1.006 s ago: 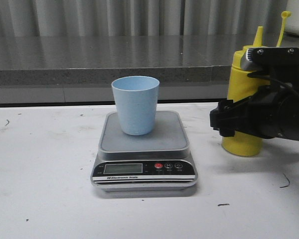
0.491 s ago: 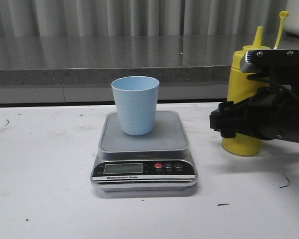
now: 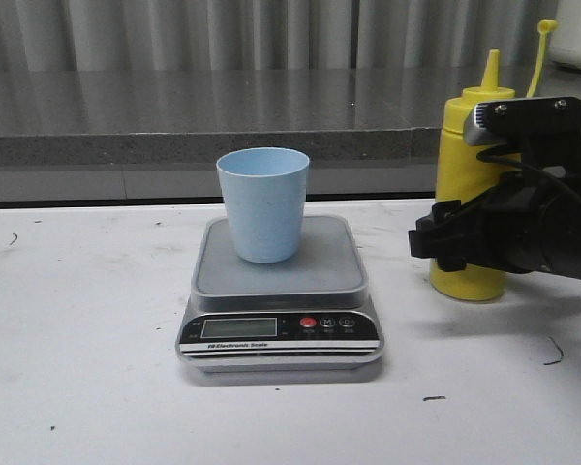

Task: Pour seasoning into cup on scale with both arms

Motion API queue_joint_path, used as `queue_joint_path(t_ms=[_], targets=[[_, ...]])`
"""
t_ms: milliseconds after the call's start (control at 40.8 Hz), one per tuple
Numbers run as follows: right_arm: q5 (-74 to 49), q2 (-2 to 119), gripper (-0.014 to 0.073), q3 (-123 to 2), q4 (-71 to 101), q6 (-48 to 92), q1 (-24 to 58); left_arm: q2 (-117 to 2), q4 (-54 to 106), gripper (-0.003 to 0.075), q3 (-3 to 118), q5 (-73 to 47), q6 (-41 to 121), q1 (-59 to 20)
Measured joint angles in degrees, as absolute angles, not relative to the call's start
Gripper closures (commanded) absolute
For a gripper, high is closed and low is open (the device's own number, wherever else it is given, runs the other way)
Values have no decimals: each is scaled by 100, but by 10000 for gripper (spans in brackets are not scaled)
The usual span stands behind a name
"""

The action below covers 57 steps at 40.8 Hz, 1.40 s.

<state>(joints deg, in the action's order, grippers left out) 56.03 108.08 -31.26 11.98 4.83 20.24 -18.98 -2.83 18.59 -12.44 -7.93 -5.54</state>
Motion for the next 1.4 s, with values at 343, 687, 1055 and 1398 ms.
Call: queue_joint_path(t_ms=[343,687,1055,1398], targets=[[4146,9606,395,-3589,1261,3786,2024,-1898,-283,740,1859,-1244,-793,-554],[2780,9393,395,-4795,1955,6367,2024,-1898,-283,740,1859,-1244,-801,-554],[2881,9950,395,-5582,2538,8827,2024,-1898,-283,740,1859,-1244,-801,-554],[3893,10319,395,-5713,2316,9437,2024,-1898,-283,740,1859,-1244,-801,-554]])
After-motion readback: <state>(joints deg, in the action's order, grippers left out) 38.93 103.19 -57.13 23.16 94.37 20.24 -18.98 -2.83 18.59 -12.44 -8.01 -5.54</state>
